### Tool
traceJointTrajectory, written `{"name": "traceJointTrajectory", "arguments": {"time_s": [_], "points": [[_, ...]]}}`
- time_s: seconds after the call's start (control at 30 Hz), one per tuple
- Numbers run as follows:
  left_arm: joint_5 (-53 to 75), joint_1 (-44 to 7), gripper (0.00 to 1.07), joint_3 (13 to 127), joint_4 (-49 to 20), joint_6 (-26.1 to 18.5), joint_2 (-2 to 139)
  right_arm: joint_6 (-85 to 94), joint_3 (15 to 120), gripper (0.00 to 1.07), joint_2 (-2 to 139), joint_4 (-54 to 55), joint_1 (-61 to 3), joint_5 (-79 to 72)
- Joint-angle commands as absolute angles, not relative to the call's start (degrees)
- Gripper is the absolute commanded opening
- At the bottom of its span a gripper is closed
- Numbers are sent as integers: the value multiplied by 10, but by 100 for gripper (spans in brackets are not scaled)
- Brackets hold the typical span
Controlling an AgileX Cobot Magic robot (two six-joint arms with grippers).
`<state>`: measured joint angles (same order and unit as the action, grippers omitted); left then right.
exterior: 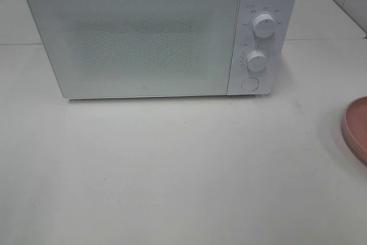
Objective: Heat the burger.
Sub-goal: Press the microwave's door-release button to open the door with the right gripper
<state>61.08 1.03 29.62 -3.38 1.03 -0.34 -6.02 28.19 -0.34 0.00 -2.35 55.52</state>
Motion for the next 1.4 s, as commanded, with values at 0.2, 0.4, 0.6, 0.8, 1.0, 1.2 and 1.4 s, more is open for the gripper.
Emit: {"name": "traceJointTrajectory", "arguments": {"time_s": [0.2, 0.4, 0.6, 0.8, 1.0, 1.2, 1.4], "points": [[613, 9, 101, 296, -37, 10, -17, -56, 281, 76, -17, 0, -22, 549], [613, 9, 101, 296, -37, 10, -17, -56, 281, 76, -17, 0, -22, 549], [613, 9, 101, 296, -37, 10, -17, -56, 281, 76, -17, 0, -22, 549], [613, 9, 101, 296, -37, 10, -17, -56, 303, 76, 3, 0, -22, 526], [613, 9, 101, 296, -37, 10, -17, -56, 313, 77, 70, 0, -22, 478], [613, 9, 101, 296, -37, 10, -17, -56, 313, 77, 135, 0, -22, 411], [613, 9, 101, 296, -37, 10, -17, -56, 313, 76, 197, 0, -22, 355]]}}
